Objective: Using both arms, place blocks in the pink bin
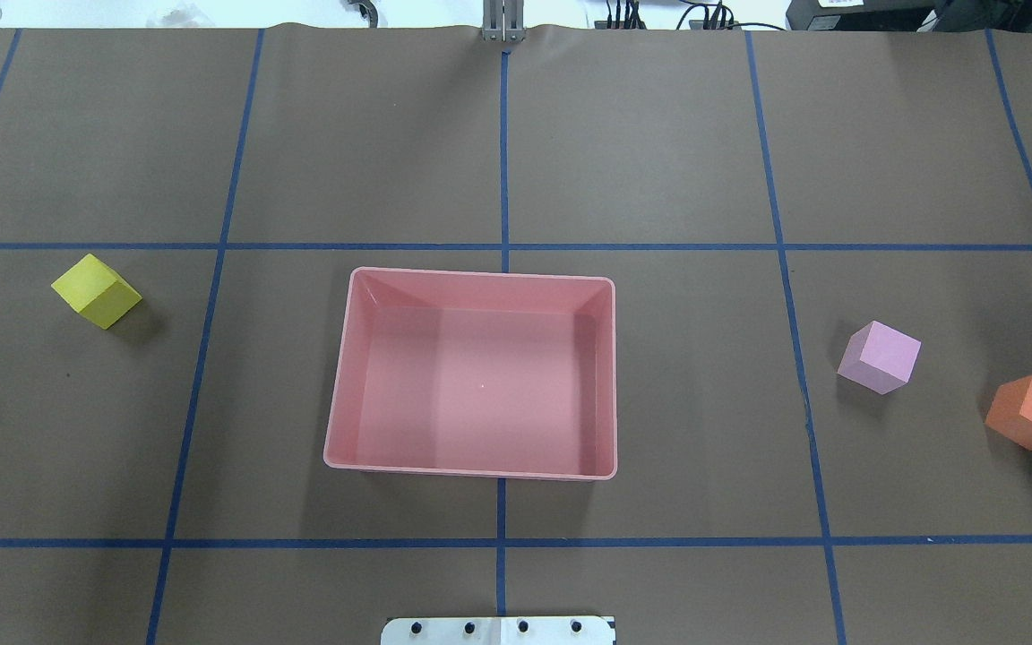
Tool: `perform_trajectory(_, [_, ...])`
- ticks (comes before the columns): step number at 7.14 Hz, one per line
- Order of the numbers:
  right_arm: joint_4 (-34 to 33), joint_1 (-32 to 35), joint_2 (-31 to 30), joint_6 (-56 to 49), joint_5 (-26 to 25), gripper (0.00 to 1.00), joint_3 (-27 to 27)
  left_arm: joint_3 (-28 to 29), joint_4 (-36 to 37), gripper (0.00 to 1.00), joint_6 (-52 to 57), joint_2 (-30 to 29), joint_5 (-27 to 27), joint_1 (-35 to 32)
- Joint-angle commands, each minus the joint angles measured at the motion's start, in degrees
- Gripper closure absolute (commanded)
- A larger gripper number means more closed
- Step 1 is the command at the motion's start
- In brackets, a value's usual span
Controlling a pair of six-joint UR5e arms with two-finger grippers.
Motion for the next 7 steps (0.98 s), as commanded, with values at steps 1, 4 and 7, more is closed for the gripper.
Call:
perform_trajectory(1, [0.1, 0.0, 0.3, 0.1, 0.0, 0.00, 0.1, -0.7, -3.5, 0.00, -0.1, 0.0, -0.3, -0.1])
perform_trajectory(4, [3.7, 0.0, 1.7, 0.4, 0.0, 0.00, 3.8, -0.3, -18.1, 0.00, -1.0, -0.8, -0.3, 0.0])
perform_trajectory(7, [10.3, 0.0, 1.0, 0.3, 3.5, 0.00, 3.2, 0.1, -24.4, 0.00, -0.7, -2.5, -2.3, 4.5])
